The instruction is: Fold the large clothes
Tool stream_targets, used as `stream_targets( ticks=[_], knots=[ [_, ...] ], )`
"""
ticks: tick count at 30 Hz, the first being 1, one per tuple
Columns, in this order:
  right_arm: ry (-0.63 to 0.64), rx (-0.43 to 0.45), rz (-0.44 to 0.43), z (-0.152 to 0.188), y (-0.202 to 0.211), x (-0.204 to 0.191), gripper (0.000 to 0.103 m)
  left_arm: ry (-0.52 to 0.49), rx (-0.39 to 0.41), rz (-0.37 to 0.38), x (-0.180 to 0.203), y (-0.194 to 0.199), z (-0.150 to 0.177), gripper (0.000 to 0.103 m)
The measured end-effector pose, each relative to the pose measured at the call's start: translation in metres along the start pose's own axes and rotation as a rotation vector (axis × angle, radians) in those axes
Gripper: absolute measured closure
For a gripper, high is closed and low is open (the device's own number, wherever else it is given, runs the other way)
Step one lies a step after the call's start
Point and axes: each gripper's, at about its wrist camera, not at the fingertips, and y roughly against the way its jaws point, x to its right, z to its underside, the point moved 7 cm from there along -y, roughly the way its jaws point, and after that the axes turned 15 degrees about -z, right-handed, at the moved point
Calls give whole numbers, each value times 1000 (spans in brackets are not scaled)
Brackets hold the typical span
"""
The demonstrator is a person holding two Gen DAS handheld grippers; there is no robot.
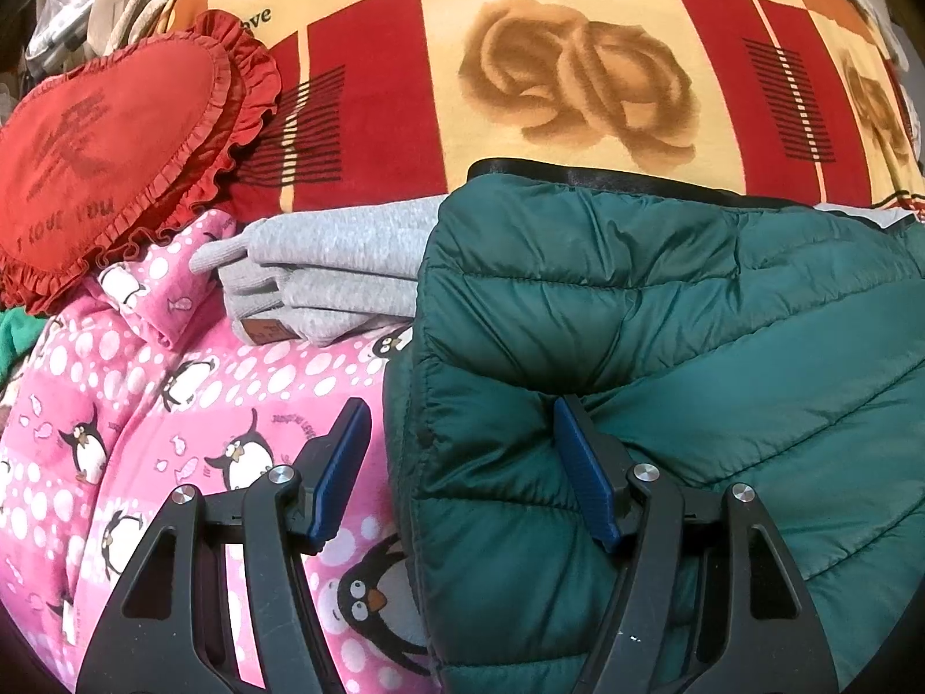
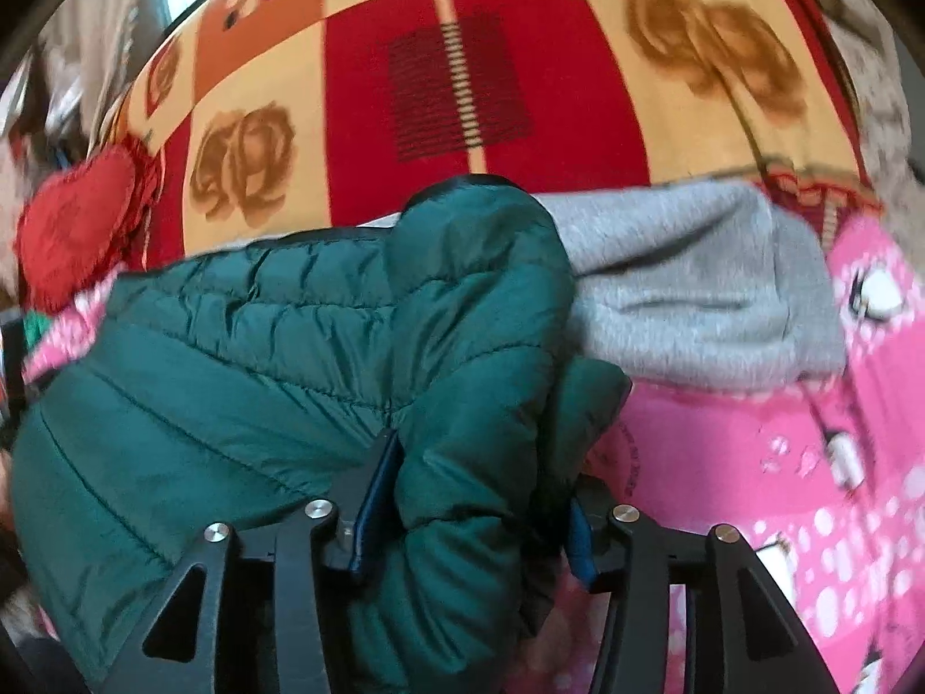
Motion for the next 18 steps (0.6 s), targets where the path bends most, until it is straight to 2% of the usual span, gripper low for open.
stream_targets(
  ticks=[3,6,8,10,18],
  knots=[
    [47,19,25,-4,8,-7,69,3,0,4,-1,1,-1,37],
    [87,72,44,-13,26,-16,75,1,34,-8,-7,10,-7,46],
    [100,115,42,-21,40,-23,77,-25,67,-24,-9,20,-11,72],
    [114,157,45,-30,55,-33,78,-46,92,-63,-13,30,-16,91],
    [169,239,46,-38,100,-78,78,20,149,-13,-54,85,-35,96]
  ],
)
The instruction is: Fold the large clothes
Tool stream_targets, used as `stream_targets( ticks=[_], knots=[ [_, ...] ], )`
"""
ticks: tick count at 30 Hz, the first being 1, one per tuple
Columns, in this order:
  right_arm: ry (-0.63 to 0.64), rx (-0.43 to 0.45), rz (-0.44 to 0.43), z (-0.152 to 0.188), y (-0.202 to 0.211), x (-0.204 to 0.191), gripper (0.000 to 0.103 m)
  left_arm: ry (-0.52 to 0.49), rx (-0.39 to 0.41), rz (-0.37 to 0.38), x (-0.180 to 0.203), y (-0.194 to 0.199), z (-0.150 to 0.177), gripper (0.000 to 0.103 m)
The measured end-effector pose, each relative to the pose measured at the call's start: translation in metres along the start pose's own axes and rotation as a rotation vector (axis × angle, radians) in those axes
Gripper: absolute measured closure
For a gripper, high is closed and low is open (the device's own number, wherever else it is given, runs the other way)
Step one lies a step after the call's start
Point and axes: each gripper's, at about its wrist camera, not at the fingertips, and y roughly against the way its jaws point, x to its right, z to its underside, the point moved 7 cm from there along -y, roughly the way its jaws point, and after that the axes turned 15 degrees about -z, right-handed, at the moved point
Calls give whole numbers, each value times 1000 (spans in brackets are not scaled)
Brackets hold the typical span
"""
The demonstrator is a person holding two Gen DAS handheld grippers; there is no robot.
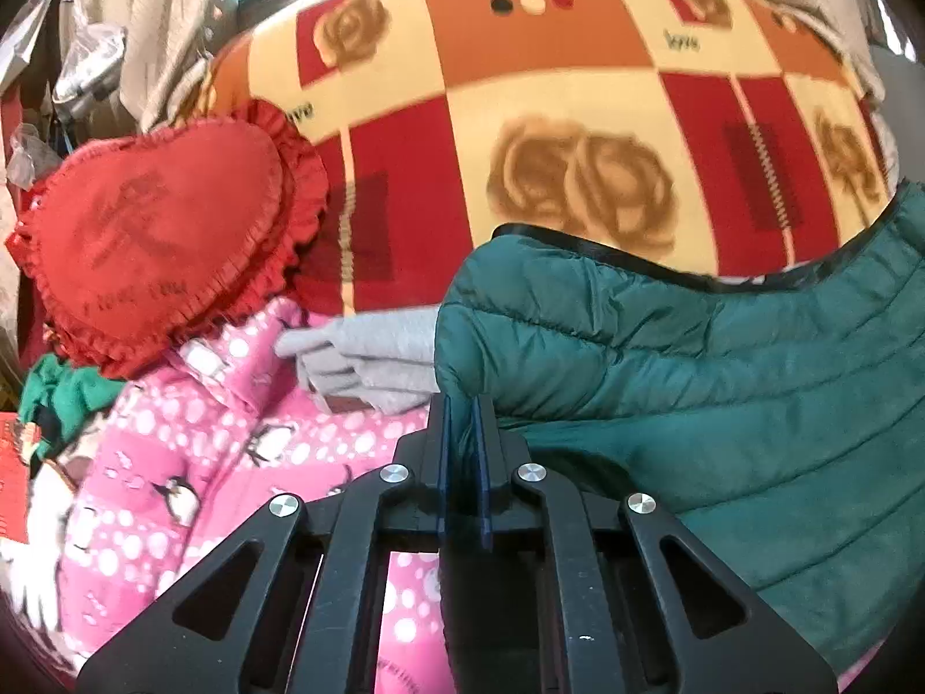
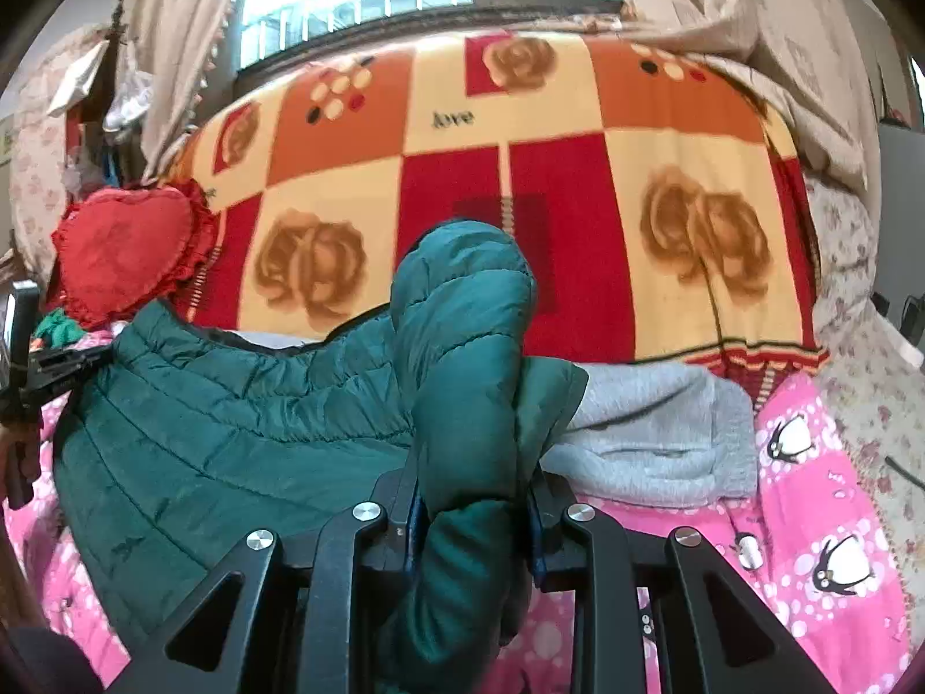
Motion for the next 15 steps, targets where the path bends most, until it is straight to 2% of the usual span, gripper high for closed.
stream_targets(
  ticks=[6,10,15],
  knots=[
    [31,24,-34,-11,38,-25,79,43,64,44,-30,56,-16,97],
    [57,10,-39,-11,59,-34,79,61,72,100,-47,92,-20,98],
    [-12,-59,-18,11,48,-14,79,83,-31,178,-34,68,-13,98]
  ],
)
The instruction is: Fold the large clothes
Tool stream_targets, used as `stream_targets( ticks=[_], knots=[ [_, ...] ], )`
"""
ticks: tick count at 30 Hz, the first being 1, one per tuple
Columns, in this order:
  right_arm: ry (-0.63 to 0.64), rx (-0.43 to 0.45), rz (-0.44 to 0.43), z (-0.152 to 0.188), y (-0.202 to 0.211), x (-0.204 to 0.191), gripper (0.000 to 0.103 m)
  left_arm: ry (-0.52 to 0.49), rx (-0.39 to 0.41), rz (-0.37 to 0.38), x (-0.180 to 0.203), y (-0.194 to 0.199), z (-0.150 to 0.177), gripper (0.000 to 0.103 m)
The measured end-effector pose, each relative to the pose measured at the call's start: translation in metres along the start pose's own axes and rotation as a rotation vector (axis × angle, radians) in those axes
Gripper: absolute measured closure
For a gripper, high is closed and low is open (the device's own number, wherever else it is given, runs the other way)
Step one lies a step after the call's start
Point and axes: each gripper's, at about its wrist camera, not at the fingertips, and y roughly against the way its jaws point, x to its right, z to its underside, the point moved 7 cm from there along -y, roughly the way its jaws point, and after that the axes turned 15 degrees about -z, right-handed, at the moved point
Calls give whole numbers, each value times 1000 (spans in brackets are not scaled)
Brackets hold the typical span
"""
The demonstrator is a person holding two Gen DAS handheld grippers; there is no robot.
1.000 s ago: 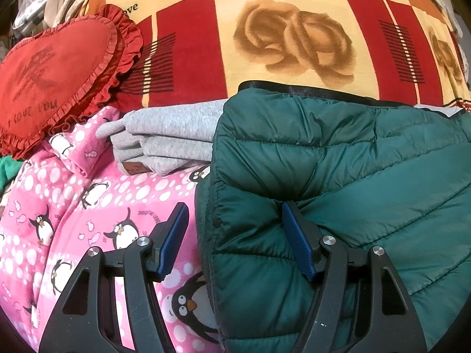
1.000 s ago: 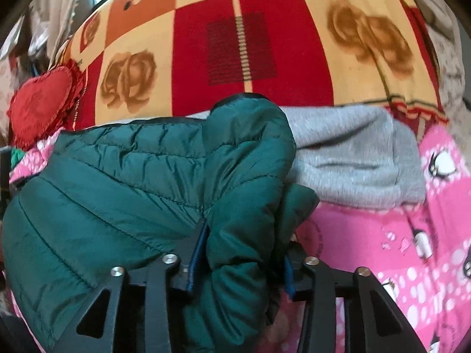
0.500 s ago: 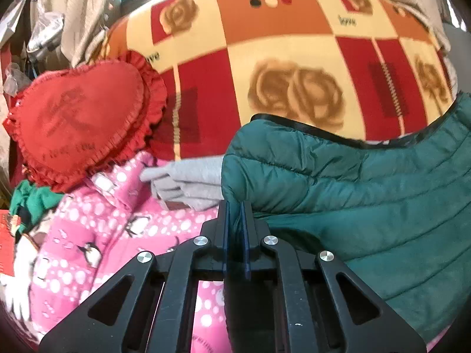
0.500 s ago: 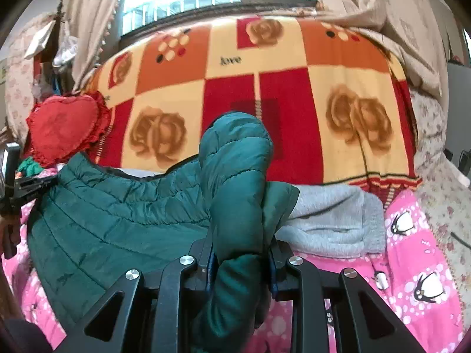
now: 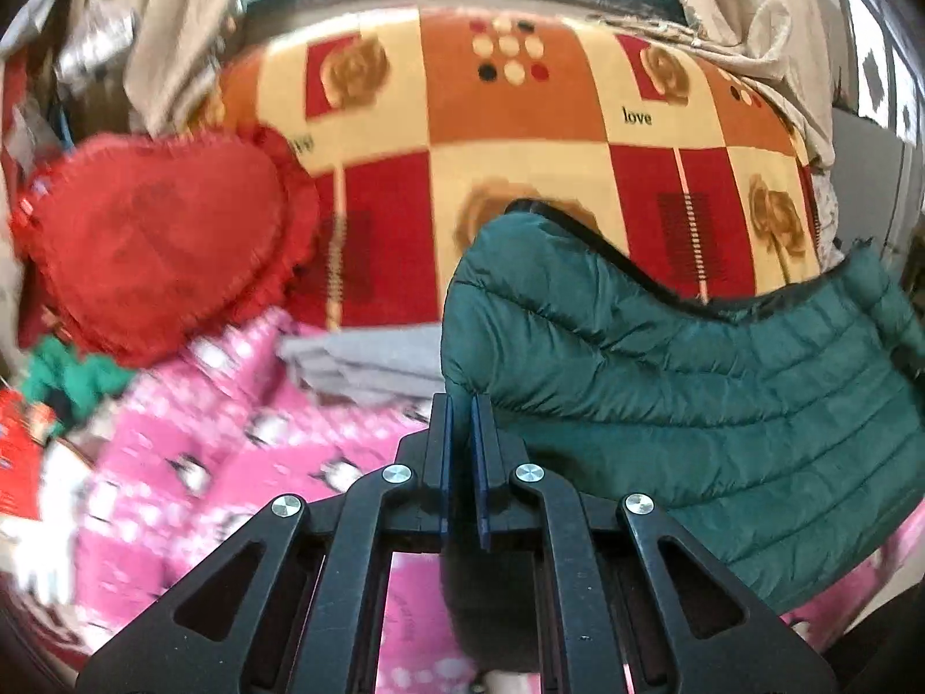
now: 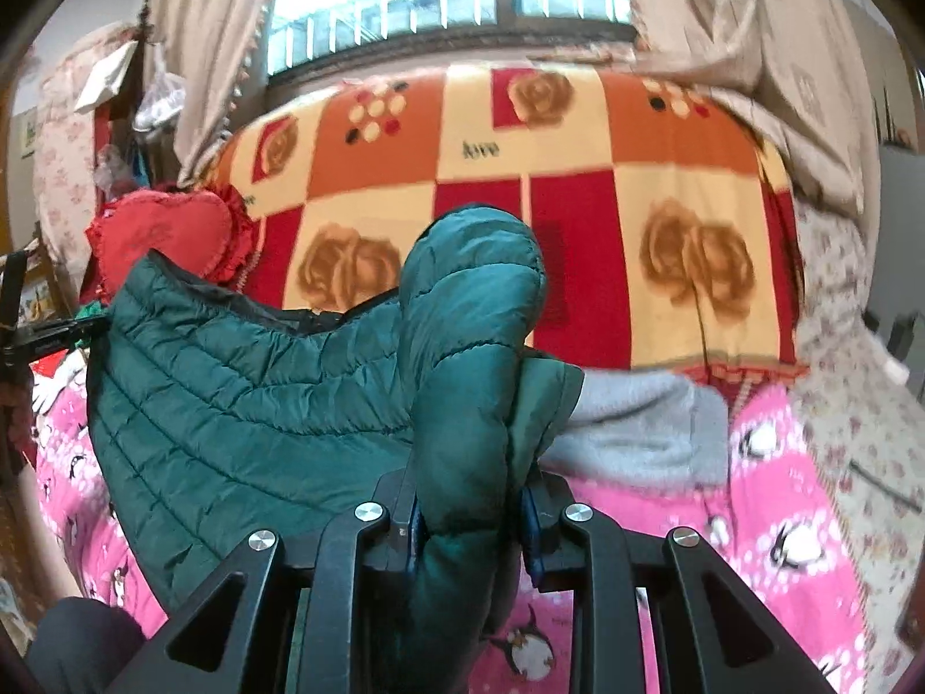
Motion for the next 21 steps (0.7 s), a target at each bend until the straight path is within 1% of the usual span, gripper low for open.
stream_targets(
  ticks=[2,3,4,7,8,9,10,11,12,14,15,16,18,20,21],
  knots=[
    [-30,-23,16,11,-7,11,79,10,-54,39,10,-22,5,97],
    [-55,-32,26,18,-10,19,79,14,-94,59,15,-38,9,97],
    [-79,-41,31,25,-12,25,79,23,-123,63,17,-49,13,96],
    [-165,-97,57,52,-27,51,79,71,-200,122,21,-77,29,96],
    [-182,-115,70,60,-32,58,79,81,-217,144,22,-83,36,92],
    [-189,-126,79,66,-35,61,79,85,-235,170,25,-91,45,89],
    [-196,-139,88,72,-40,65,79,83,-243,187,28,-96,54,84],
    [-200,-152,92,77,-43,67,79,82,-248,198,31,-98,58,74],
    [-196,-165,92,80,-46,68,79,84,-266,204,34,-105,67,68],
    [-185,-173,93,82,-47,69,79,110,-285,214,30,-116,73,46],
    [-181,-179,97,84,-48,69,79,131,-298,222,28,-121,75,40],
    [-176,-185,102,86,-50,69,78,161,-319,247,25,-128,75,33],
    [-171,-195,105,91,-52,70,78,179,-318,307,21,-131,69,34],
    [-184,-196,100,94,-54,75,78,186,-275,352,19,-126,57,34],
    [-189,-196,98,95,-54,75,78,197,-260,400,20,-123,51,34]
  ],
)
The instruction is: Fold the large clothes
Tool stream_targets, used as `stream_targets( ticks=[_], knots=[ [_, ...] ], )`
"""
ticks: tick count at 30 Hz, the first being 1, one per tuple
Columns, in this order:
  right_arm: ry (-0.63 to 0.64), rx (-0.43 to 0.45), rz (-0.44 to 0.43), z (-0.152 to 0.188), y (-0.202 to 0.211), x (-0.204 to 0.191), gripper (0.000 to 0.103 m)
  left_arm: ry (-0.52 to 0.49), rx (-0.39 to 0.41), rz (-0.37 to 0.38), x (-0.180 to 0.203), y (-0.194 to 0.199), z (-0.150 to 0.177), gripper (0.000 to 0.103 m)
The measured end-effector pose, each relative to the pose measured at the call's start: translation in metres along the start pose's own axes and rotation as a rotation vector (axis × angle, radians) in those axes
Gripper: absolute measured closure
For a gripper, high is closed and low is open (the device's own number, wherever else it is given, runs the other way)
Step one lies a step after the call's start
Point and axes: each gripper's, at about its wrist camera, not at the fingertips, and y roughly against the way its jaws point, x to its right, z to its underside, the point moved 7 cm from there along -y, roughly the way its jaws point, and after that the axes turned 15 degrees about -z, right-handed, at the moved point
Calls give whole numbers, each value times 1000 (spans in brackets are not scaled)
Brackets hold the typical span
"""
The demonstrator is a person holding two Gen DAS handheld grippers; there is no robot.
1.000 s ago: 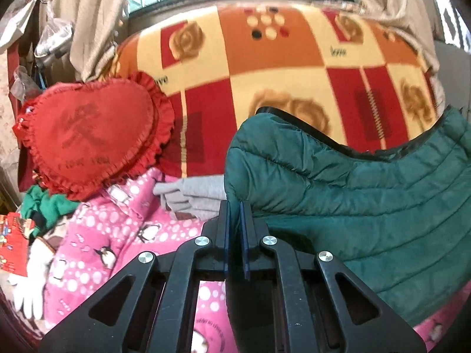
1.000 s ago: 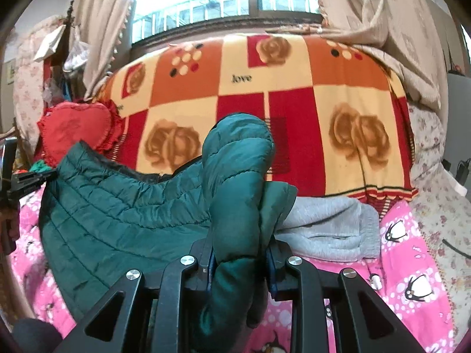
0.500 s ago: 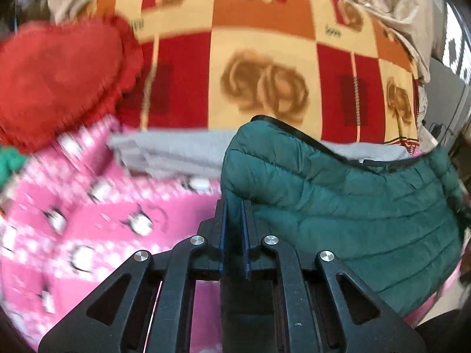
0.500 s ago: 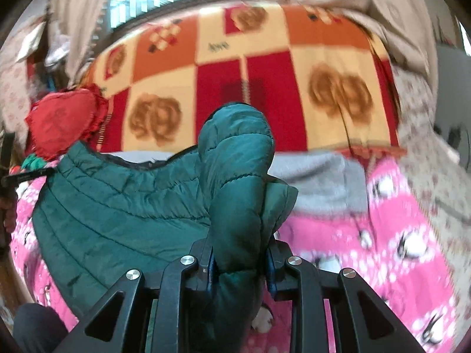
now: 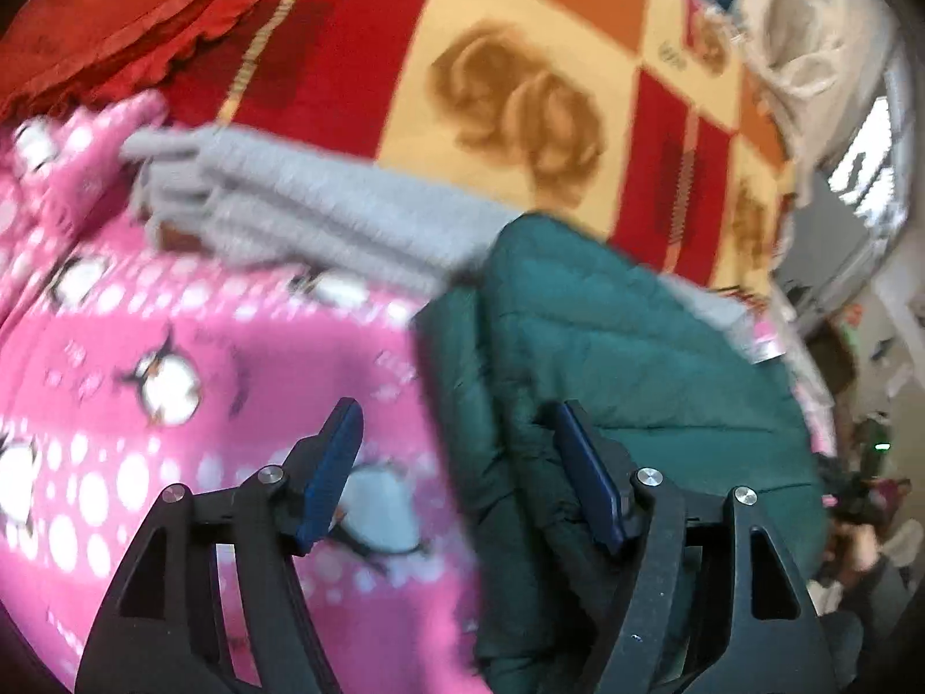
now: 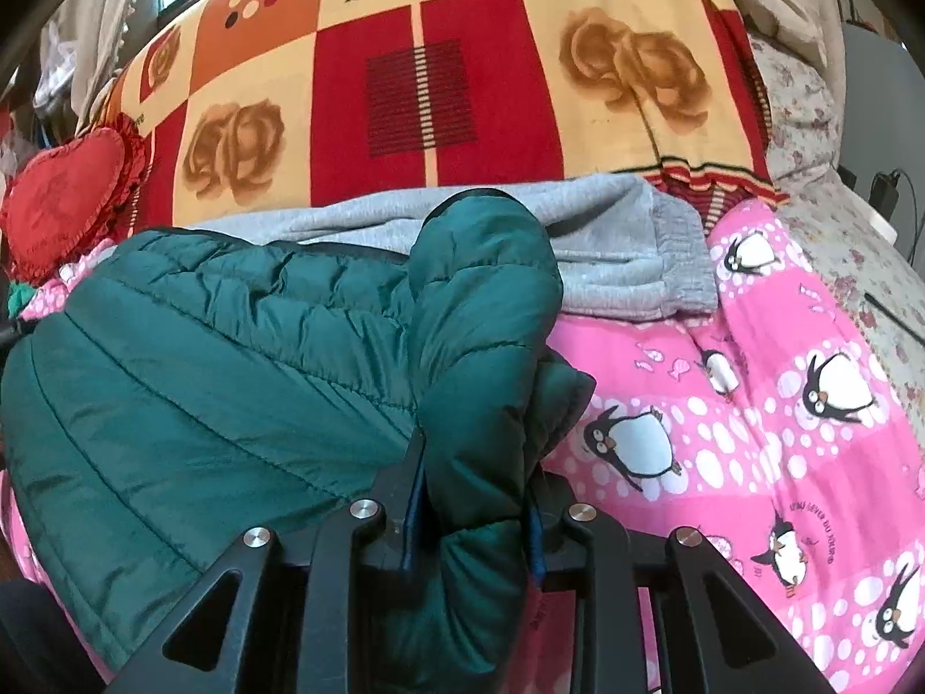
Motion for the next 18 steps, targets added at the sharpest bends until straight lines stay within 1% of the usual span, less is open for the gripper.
stream_targets(
  ticks=[1,5,6,7,8,9,10,11,13,14,15,17,18],
  knots=[
    [2,0,1,-1,-1,-1,78,7,0,35,3,0,-4,34],
    [9,0,16,-1,-2,-2,77,40,-14,97,5,-12,-19,34],
    [10,0,19,-1,-2,-2,77,51,-28,127,7,-16,-21,34],
    [10,1,22,-1,-3,-2,77,55,-68,179,12,-24,-20,34],
    [9,2,23,-1,-3,-3,77,44,-110,201,16,-31,-16,34],
    [7,4,24,-1,-3,-3,77,17,-158,193,20,-43,-11,33],
    [5,5,26,-1,-3,-3,77,-10,-183,163,22,-53,-8,25],
    [2,5,29,-1,-3,-3,77,-18,-207,150,22,-60,-6,16],
    [-2,6,31,-1,-2,-3,77,0,-248,160,21,-72,-2,14],
    [-2,8,31,-2,-2,-3,77,-9,-234,154,23,-73,-2,16],
    [-2,11,29,-2,-2,-3,77,-35,-211,132,27,-73,-2,20],
    [-9,16,23,-2,-3,-1,77,-53,-193,135,32,-71,0,52],
    [-13,21,20,-3,-2,0,76,-58,-175,134,34,-67,0,58]
  ],
)
